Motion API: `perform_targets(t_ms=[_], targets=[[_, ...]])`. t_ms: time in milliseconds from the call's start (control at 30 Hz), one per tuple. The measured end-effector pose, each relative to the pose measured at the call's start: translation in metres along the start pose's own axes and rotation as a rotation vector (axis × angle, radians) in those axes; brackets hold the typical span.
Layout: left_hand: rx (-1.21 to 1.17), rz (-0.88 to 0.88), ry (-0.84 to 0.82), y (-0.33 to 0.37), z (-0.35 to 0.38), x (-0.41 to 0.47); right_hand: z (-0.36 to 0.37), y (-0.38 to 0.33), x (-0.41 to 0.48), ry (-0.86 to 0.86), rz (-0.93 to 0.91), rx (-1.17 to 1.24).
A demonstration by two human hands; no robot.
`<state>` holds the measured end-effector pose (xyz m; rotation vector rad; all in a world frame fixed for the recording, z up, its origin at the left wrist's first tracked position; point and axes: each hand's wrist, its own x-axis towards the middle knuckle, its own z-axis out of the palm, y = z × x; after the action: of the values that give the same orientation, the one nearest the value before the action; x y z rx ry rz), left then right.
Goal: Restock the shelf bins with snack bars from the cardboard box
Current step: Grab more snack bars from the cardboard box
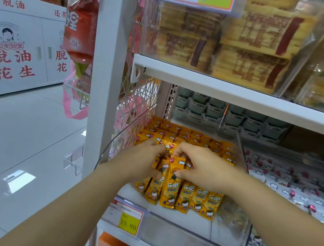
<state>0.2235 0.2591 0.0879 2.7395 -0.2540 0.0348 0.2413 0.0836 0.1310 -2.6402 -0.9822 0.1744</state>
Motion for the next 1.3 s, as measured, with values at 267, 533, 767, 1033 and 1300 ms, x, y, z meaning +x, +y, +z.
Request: perform_targets(t_ms=[267, 533, 767, 1033, 1300], targets=[[0.013, 0.034, 0.000, 0.000, -0.001, -0.001, 0.002, -0.004, 0.002, -0.007, -0.013, -0.017], [-0.053, 0.015, 0.008, -0.003, 0.001, -0.001, 0.000, -0.003, 0.002, -0.019, -0.013, 0.001], [-0.047, 0.020, 0.093, -0.003, 0.002, 0.000, 0.000, -0.001, 0.005, 0.065, 0.068, 0.105], [0.094, -0.013, 0.076, -0.003, 0.002, 0.004, 0.009, -0.009, 0.010, 0.110, 0.109, 0.032], [0.105, -0.040, 0.063, -0.003, 0.002, 0.003, 0.016, -0.007, 0.008, 0.173, 0.136, 0.030]])
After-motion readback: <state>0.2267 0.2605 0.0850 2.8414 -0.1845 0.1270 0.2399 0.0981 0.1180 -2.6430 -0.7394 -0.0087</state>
